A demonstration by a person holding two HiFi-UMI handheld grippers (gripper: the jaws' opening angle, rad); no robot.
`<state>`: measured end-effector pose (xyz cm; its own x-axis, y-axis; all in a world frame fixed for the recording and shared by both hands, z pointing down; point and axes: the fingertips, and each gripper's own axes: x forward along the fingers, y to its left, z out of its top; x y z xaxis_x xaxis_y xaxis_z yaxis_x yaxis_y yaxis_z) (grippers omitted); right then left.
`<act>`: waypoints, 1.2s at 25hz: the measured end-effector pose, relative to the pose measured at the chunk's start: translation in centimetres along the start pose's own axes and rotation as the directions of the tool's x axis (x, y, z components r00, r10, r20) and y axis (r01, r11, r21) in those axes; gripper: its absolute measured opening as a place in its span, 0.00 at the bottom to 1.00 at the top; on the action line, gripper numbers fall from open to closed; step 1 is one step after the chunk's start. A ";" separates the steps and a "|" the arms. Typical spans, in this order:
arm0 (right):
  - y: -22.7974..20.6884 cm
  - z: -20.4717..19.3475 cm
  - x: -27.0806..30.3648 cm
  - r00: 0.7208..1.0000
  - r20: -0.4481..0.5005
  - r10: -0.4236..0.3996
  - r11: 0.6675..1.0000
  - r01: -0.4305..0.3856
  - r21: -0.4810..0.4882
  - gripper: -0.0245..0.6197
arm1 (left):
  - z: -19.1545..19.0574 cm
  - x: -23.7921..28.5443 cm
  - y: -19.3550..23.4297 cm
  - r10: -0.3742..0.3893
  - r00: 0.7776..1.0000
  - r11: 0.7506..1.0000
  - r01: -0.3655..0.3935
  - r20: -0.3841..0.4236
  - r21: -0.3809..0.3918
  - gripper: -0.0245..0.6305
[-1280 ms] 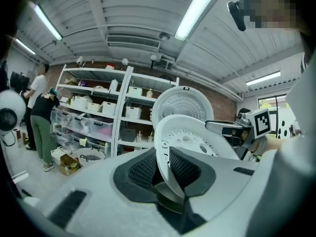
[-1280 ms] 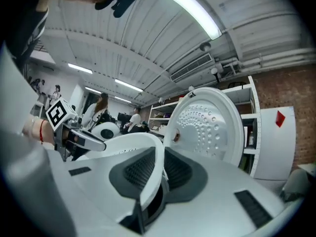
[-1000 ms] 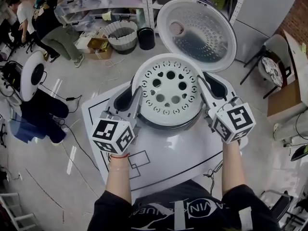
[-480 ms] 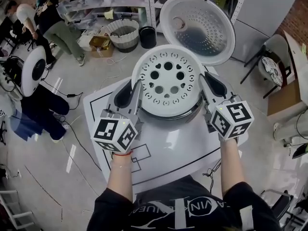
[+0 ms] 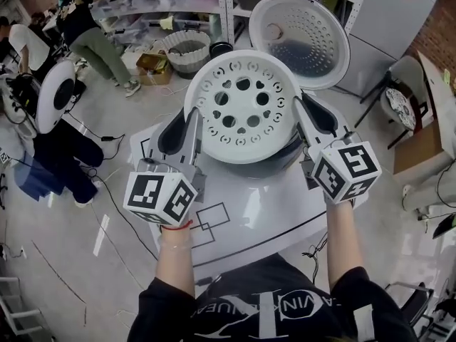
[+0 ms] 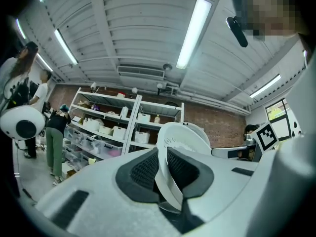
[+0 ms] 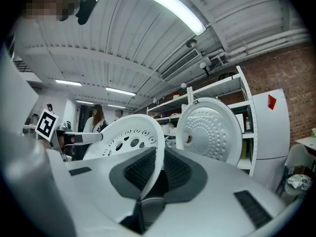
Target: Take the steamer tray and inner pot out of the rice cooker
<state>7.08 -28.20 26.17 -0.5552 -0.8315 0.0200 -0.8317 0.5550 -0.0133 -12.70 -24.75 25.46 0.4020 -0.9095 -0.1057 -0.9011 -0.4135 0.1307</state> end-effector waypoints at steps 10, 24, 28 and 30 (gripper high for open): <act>9.3 0.6 0.8 0.995 -0.007 0.099 0.995 -0.100 -0.022 0.11 | 1.9 -8.4 4.8 0.118 0.993 0.993 -0.118 0.007 -0.010 0.11; 19.8 -4.5 3.2 0.965 -0.120 0.235 0.972 -0.236 0.000 0.12 | -1.4 -18.3 11.6 0.303 0.949 0.951 -0.307 -0.084 -0.034 0.11; 22.6 -7.6 3.3 0.946 -0.180 0.271 0.962 -0.273 0.014 0.12 | -4.6 -21.2 13.4 0.356 0.923 0.927 -0.368 -0.146 -0.065 0.11; 23.9 -9.5 3.2 0.932 -0.216 0.292 0.956 -0.294 0.024 0.12 | -6.5 -22.7 14.1 0.378 0.907 0.914 -0.397 -0.184 -0.081 0.11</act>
<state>-14.55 -17.39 35.42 -0.7601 -0.6076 0.2303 -0.6316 0.7741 -0.0423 -33.44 -10.21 36.12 0.0540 -0.9894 0.1349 -0.9701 -0.0200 0.2418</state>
